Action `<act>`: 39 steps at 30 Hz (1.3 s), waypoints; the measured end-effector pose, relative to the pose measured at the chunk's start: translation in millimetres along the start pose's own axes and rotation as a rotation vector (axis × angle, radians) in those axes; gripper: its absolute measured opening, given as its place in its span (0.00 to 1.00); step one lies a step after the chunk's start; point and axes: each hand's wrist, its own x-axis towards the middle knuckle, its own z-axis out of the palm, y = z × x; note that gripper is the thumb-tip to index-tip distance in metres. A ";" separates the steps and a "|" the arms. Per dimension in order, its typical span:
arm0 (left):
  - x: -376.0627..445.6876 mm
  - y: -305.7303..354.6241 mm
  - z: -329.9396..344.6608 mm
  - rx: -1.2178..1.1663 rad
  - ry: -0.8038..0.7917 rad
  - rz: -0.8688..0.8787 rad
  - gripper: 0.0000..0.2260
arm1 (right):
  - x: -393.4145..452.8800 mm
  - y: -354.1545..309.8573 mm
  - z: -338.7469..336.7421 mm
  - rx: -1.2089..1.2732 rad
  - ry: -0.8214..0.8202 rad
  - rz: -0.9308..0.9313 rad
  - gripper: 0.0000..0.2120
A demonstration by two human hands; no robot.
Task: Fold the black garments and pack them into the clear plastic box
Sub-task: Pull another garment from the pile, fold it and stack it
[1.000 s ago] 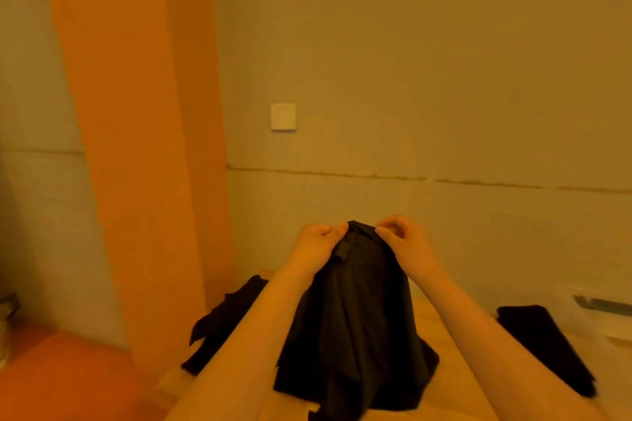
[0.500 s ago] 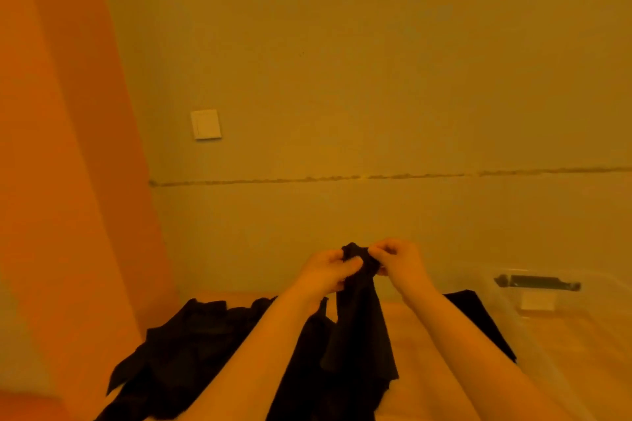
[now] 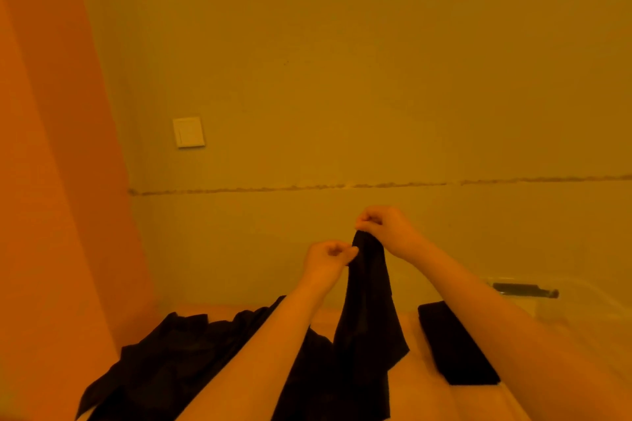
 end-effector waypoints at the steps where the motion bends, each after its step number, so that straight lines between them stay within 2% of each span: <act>1: 2.1 0.4 -1.6 -0.039 0.042 -0.008 0.05 | 0.2 -1.2 -6.2 0.069 -0.014 0.012 0.04; 4: 8.2 9.9 -9.3 -0.228 0.128 -0.057 0.10 | -2.8 0.5 -20.5 0.290 -0.042 0.103 0.05; 6: 10.1 19.9 -12.0 -0.298 0.074 -0.049 0.09 | -6.0 4.2 -22.4 0.422 -0.070 0.163 0.06; 9: 5.0 31.6 -5.5 -0.146 -0.109 -0.009 0.03 | -9.0 4.9 -20.3 0.540 -0.098 0.185 0.06; 11: 3.1 30.9 1.4 -0.032 -0.159 0.005 0.05 | -8.1 -0.5 -20.1 0.555 -0.106 0.187 0.06; 13: 2.6 28.8 2.9 0.003 -0.143 0.012 0.02 | -5.6 -5.9 -22.8 0.531 -0.114 0.191 0.06; 16: 5.6 29.1 -2.2 -0.009 -0.079 0.008 0.06 | -3.5 -8.8 -34.4 0.473 -0.246 0.184 0.05; 19: 9.6 38.4 -8.9 0.103 -0.077 0.057 0.10 | -4.5 -14.2 -46.3 0.095 -0.480 0.168 0.04; 21: 11.6 46.6 -17.0 0.152 -0.144 0.075 0.08 | -2.8 -17.6 -50.6 -0.092 -0.537 0.163 0.03; 24: 14.4 56.5 -37.5 0.137 -0.256 0.076 0.05 | -0.2 -18.7 -57.8 -0.014 -0.486 0.164 0.04; 28: 21.5 68.5 -69.6 0.363 -0.264 0.103 0.04 | 1.9 -12.2 -64.6 0.296 -0.451 0.139 0.07; 30: 25.1 73.5 -85.2 0.414 -0.242 0.114 0.04 | 3.9 -8.2 -67.4 0.414 -0.419 0.136 0.16; 31: 25.6 76.8 -92.5 0.436 -0.233 0.116 0.03 | 5.3 -6.4 -69.7 0.439 -0.393 0.141 0.17; 34: 28.8 86.0 -114.9 0.477 -0.179 0.130 0.05 | 6.1 -9.9 -80.6 0.409 -0.340 0.158 0.06; 39: 36.8 95.5 -145.0 0.519 -0.028 0.208 0.07 | 14.8 -11.5 -108.5 0.012 -0.195 0.166 0.04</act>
